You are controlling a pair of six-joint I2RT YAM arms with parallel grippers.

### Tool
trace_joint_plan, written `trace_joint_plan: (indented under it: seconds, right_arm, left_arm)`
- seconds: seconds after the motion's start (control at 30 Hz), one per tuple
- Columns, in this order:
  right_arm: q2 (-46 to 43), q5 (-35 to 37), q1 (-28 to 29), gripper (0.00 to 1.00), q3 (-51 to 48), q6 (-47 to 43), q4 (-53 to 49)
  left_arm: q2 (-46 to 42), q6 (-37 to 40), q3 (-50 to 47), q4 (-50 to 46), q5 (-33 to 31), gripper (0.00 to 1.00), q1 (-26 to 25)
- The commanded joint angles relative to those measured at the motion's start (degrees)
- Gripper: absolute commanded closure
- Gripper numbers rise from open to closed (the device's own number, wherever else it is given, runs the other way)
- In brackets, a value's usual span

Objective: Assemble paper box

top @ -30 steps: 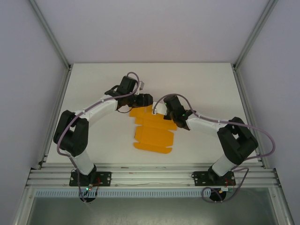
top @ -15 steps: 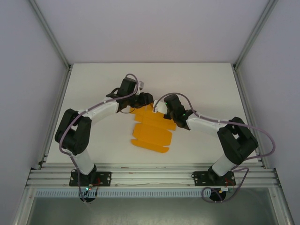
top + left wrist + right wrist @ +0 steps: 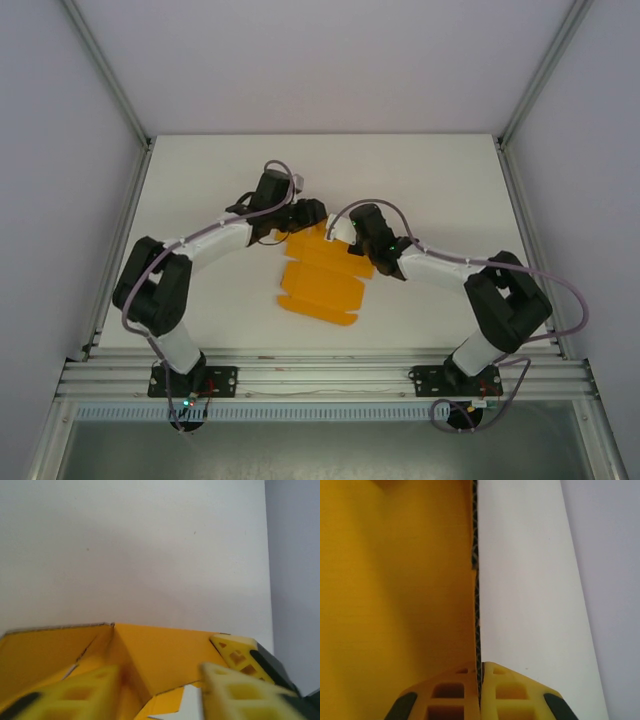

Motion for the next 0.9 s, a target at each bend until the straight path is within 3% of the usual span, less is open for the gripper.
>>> trace_joint_plan:
  seconds: [0.0, 0.07, 0.17, 0.27, 0.4, 0.63, 0.87]
  right_arm:
    - [-3.35, 0.07, 0.80, 1.00, -0.54, 0.89, 2.51]
    - [-4.37, -0.28, 0.23, 1.00, -0.97, 1.65, 2.22]
    - [-6.02, -2.20, -0.85, 1.00, -1.73, 3.14, 2.01]
    - [-7.76, -4.63, -2.17, 1.00, -3.17, 3.47, 2.58]
    - [-9.17, -8.43, -3.80, 1.00, -3.18, 5.49, 0.67]
    - [-9.82, -12.14, -4.31, 1.00, -3.18, 7.63, 0.38]
    - [-9.21, -12.63, -4.42, 1.00, -1.88, 9.40, -0.19]
  left_arm:
    - [-8.16, 7.53, -3.42, -4.16, -8.58, 0.22, -0.34]
    - [-13.09, 9.42, -6.00, -6.89, -14.65, 0.01, 0.10]
    - [-19.74, 11.80, -11.10, -9.00, -20.30, 0.00, 1.94]
    - [-24.87, 12.20, -17.67, -9.10, -21.70, 0.00, 6.44]
    - [-27.25, 12.66, -24.93, -7.07, -19.44, 0.00, 11.88]
    - [-22.95, 13.35, -27.49, 1.62, -14.51, 0.00, 12.21]
    - [-18.93, 14.74, -29.62, 15.05, -1.63, 0.01, 11.55]
